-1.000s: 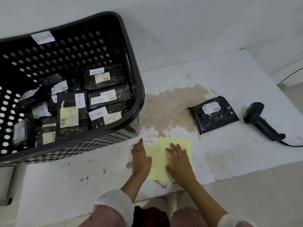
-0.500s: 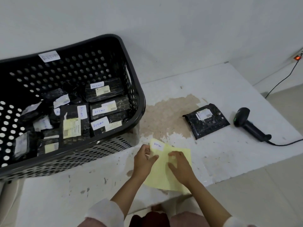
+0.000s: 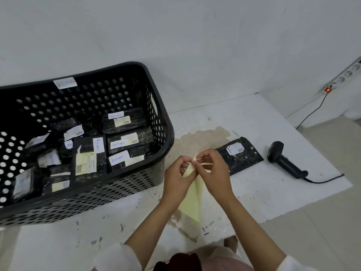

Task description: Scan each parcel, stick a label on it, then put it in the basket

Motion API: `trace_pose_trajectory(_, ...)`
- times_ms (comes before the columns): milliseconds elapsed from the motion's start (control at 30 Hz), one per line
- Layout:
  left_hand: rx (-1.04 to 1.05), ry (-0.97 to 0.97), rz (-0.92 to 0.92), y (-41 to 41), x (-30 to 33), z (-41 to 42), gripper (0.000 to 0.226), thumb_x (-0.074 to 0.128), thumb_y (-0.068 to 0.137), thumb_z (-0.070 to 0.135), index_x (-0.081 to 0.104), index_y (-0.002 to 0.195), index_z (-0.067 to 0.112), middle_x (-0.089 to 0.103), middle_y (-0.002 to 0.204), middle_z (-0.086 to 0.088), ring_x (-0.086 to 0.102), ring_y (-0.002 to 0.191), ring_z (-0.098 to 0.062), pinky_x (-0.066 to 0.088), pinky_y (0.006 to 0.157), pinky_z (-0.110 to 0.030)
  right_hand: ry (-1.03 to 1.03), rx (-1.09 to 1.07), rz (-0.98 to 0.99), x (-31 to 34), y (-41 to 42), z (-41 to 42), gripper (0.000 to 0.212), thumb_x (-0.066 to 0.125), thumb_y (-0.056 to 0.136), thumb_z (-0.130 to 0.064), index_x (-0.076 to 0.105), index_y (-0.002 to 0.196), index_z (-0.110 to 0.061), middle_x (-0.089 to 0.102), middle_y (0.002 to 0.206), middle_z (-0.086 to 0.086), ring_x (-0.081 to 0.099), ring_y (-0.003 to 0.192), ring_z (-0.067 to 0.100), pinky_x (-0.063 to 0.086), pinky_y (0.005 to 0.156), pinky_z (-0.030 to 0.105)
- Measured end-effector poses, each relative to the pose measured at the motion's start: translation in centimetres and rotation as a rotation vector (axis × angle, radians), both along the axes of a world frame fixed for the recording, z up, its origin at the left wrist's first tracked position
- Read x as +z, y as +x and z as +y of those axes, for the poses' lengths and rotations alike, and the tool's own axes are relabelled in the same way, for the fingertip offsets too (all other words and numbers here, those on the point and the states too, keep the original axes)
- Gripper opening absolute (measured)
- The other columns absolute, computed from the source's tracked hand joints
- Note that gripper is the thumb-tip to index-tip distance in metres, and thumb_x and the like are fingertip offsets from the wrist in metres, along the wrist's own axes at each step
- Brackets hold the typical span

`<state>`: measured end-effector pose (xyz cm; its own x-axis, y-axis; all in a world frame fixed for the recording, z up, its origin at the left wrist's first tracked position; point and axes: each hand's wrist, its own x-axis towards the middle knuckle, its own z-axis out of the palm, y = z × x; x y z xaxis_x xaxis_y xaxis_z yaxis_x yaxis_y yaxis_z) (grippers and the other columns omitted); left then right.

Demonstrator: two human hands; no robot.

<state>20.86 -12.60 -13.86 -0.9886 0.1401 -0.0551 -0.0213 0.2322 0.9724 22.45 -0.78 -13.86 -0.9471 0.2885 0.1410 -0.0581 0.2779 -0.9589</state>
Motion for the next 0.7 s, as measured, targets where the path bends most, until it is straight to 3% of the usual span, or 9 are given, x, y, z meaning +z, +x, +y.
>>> trace_pose_trajectory(133,-0.023,0.016,0.027,-0.5,1.7,0.1,0.013,0.072,0.083,0.023,0.063,0.093,0.021,0.055,0.078,0.007,0.049,0.073,-0.007,0.041,0.069,-0.019,-0.037,-0.019,-0.019,1.3,-0.5,0.6,0.008,0.066,0.087,-0.008,0.063,0.089,-0.015,0.066,0.090,-0.004,0.064,0.083,0.004,0.050,0.072,0.015)
trace_pose_trajectory(267,-0.034,0.022,0.062,-0.7,2.5,0.2,0.013,0.071,0.083,0.024,0.065,0.095,0.023,0.068,0.090,0.010,0.057,0.081,0.001,0.040,0.072,-0.008,-0.067,-0.040,-0.033,2.2,-0.7,1.1,0.008,0.065,0.088,-0.009,0.065,0.086,-0.017,0.069,0.087,-0.004,0.066,0.084,0.009,0.049,0.071,0.015)
trace_pose_trajectory(400,-0.049,0.107,0.045,-0.9,3.1,0.2,0.008,0.070,0.085,0.027,0.069,0.093,0.025,0.071,0.091,0.011,0.062,0.092,-0.006,0.047,0.084,-0.020,-0.094,-0.032,-0.002,3.1,-0.5,1.2,0.008,0.069,0.085,-0.009,0.066,0.088,-0.016,0.070,0.088,-0.003,0.067,0.086,0.008,0.053,0.074,0.017)
trace_pose_trajectory(600,-0.093,0.176,0.054,-1.2,4.0,0.0,0.014,0.069,0.085,0.019,0.073,0.099,0.022,0.073,0.093,0.009,0.064,0.089,-0.003,0.048,0.079,-0.011,-0.114,-0.036,0.014,4.2,-0.5,1.4,0.009,0.072,0.083,-0.011,0.069,0.090,-0.017,0.071,0.092,-0.003,0.069,0.087,0.006,0.054,0.077,0.019)
trace_pose_trajectory(700,-0.078,0.163,0.047,-1.2,4.2,-0.1,0.013,0.067,0.087,0.018,0.072,0.099,0.022,0.073,0.094,0.007,0.064,0.091,-0.006,0.048,0.078,-0.012,-0.113,-0.040,-0.007,4.5,-0.8,1.4,0.005,0.070,0.085,-0.011,0.070,0.088,-0.015,0.072,0.087,-0.001,0.070,0.085,0.010,0.055,0.079,0.027)
